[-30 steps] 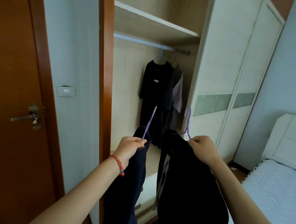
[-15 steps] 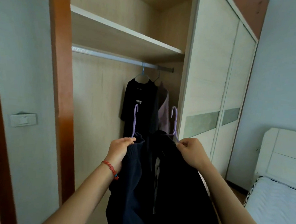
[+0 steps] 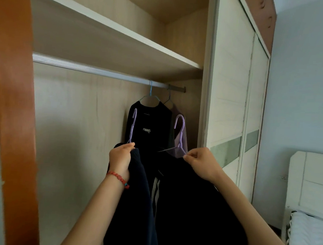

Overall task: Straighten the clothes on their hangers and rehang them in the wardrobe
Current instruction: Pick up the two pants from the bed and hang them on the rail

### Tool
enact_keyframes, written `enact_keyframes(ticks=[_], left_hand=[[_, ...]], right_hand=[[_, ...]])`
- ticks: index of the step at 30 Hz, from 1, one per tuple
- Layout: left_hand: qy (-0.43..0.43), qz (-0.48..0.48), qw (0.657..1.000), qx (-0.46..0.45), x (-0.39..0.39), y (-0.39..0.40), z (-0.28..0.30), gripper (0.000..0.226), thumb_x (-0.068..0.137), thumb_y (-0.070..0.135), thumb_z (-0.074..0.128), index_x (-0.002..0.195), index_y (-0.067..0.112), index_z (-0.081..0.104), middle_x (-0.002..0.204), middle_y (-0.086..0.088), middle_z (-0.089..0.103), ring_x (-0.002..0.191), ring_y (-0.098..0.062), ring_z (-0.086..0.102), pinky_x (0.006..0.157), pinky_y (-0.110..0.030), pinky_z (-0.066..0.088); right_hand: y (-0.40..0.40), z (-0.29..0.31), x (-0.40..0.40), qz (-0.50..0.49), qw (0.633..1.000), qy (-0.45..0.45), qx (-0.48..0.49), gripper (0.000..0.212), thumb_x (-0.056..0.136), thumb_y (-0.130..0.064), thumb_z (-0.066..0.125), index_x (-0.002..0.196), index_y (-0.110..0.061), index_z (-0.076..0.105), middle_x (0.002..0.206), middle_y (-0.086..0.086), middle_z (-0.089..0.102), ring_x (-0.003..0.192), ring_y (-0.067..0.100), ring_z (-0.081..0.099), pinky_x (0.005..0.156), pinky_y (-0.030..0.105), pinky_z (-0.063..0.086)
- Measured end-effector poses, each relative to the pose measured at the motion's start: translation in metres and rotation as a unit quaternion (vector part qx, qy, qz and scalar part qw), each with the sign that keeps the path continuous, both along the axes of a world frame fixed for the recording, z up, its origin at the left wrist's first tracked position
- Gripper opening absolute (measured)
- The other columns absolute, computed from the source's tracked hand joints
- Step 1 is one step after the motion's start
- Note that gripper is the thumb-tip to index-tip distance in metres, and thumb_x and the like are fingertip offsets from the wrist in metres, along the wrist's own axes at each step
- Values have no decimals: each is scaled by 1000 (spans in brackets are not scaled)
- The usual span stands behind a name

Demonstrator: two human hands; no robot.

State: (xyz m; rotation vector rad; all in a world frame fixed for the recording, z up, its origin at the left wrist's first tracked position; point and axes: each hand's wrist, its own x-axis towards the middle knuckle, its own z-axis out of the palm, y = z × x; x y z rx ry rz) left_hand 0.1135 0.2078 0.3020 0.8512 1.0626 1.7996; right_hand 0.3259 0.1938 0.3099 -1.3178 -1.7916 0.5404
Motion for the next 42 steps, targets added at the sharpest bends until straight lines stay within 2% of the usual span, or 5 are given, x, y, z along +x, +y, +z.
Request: enact_keyframes(ticks=[13,27,33,38,42], left_hand=[[9,106,994,35,-62,126,17,27,83,4,56,57,8,58,61,-10,54,68,-27,54,65,-34,46],[24,168,984,49,-95,156,63,17,84,3,56,67,3,60,62,-7,53,68,-27,55,71,-34,46],[50,183,980,64,-108,178,96,7,80,0,60,78,-4,66,65,-12,56,80,-29,59,76,-38,51],[70,202,970,116,-107,181,134,19,81,-1,61,99,-8,65,40,-1,58,39,-12,57,34,-11,43],[72,210,966,136,-121,186,156,4,81,1,63,77,1,66,35,2,59,34,-10,58,36,-14,46]], right_hand=[[134,33,-66,41,997,17,63,31,89,-9,52,89,21,58,86,41,57,65,24,46,64,32,40],[196,74,-124,49,988,0,149,30,84,-9,55,69,18,55,60,13,41,57,22,35,56,30,30],[234,107,-137,96,980,4,174,30,84,-8,55,87,21,58,82,39,58,64,23,43,61,32,36],[269,138,-151,118,972,22,201,27,83,-9,56,86,16,66,93,33,66,70,26,51,66,32,43],[292,156,-164,151,967,41,202,30,83,-10,55,87,19,63,87,35,64,68,21,45,62,29,37]])
